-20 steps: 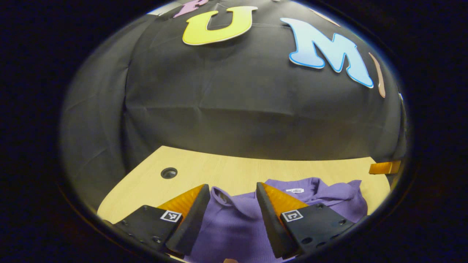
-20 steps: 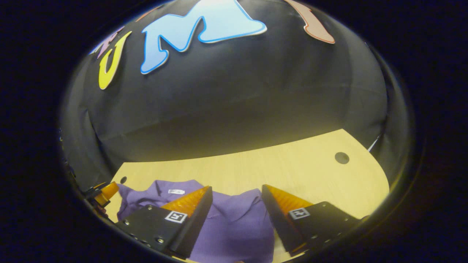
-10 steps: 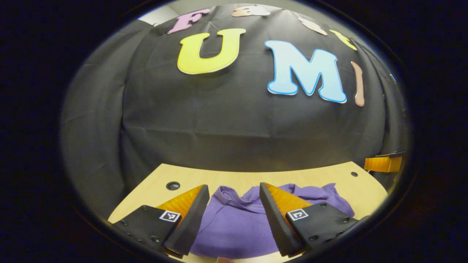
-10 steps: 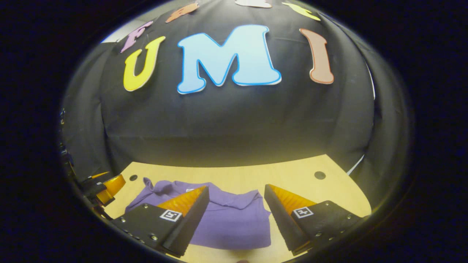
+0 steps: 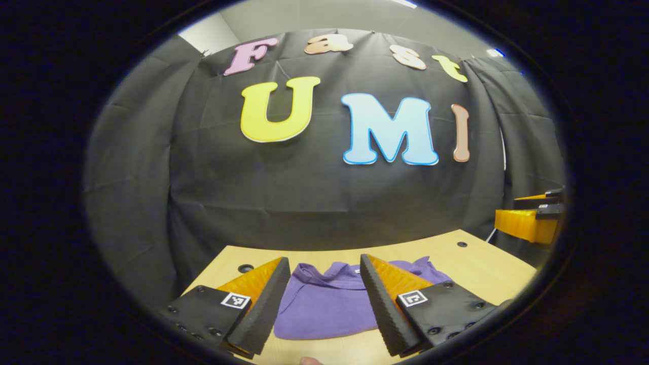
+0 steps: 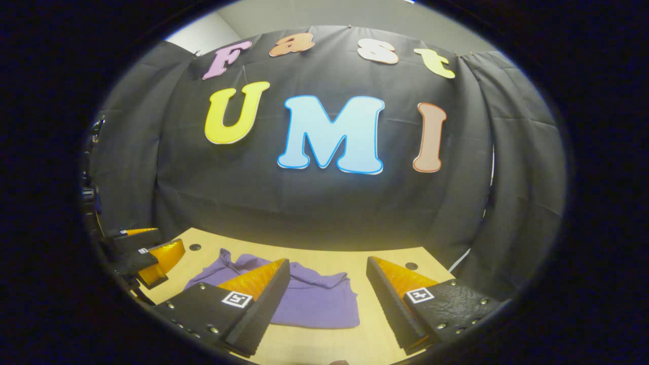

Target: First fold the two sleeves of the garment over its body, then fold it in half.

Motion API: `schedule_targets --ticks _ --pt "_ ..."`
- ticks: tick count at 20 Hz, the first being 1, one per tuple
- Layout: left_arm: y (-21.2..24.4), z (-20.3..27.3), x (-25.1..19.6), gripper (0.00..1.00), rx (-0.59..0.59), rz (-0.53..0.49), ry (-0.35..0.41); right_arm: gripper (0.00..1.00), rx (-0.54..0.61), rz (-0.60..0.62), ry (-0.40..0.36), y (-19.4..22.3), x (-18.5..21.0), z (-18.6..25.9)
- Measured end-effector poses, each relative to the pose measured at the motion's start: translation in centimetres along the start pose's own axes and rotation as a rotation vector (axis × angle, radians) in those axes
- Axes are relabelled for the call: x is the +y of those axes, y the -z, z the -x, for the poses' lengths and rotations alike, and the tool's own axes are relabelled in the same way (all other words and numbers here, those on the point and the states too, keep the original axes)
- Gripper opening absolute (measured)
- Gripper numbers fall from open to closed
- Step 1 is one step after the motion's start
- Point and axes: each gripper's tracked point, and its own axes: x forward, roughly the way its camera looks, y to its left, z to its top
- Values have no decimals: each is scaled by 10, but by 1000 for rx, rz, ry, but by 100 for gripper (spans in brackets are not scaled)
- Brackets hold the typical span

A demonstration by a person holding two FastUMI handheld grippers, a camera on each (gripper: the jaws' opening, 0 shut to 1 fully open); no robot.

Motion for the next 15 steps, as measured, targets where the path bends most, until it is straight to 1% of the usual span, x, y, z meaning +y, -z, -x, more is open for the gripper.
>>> schedule_targets --ticks 4,8,12,15 --pt "-16 44 -17 90 -34 0 5 94 -54 -31 30 -14 -11 33" --pt "-27 75 -27 90 -51 21 -23 94 -106 6 40 -21 -27 59" --pt "-36 99 -29 90 -65 47 -60 94 -143 40 41 -25 -32 72" --pt "-40 109 -27 91 -61 42 -80 94 -149 29 21 -26 -28 72"
